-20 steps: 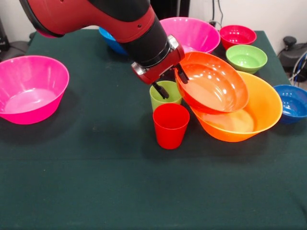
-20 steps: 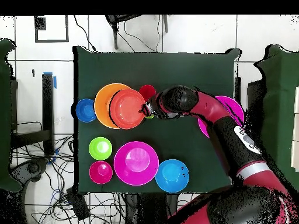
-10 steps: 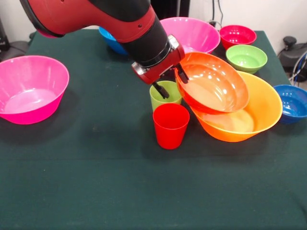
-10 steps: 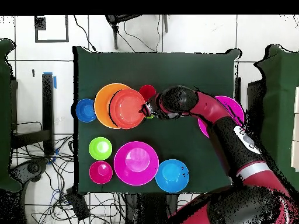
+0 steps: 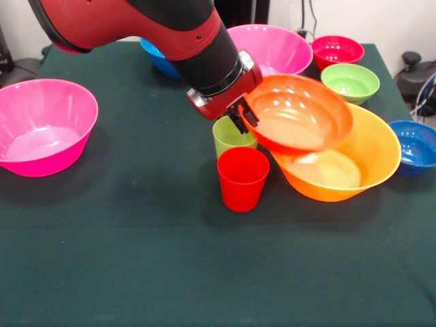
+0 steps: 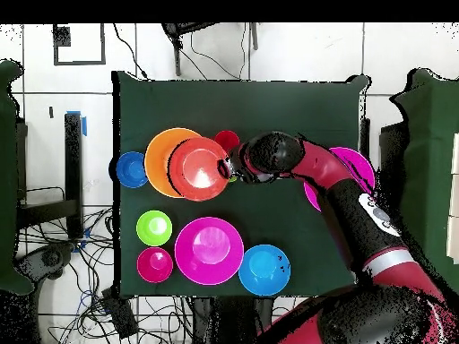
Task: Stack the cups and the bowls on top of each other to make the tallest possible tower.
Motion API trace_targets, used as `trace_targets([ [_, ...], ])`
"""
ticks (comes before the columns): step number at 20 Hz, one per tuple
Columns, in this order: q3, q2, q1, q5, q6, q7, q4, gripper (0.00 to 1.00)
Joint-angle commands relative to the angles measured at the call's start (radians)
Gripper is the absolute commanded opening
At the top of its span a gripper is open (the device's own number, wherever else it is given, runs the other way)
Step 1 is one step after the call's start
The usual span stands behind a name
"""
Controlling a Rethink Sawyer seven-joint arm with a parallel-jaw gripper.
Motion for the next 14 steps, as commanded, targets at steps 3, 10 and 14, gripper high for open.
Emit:
trace_targets([
  [3,0.01,0.016,0.001,-0.039,-0.067,0.006,0.025,0.0],
  [10,0.009,0.009,0.002,-0.038,-0.079,0.019,0.024,0.0],
  [14,0.005,0.002,0.009,-0.037,-0.07,0.024,0.012,0.0],
])
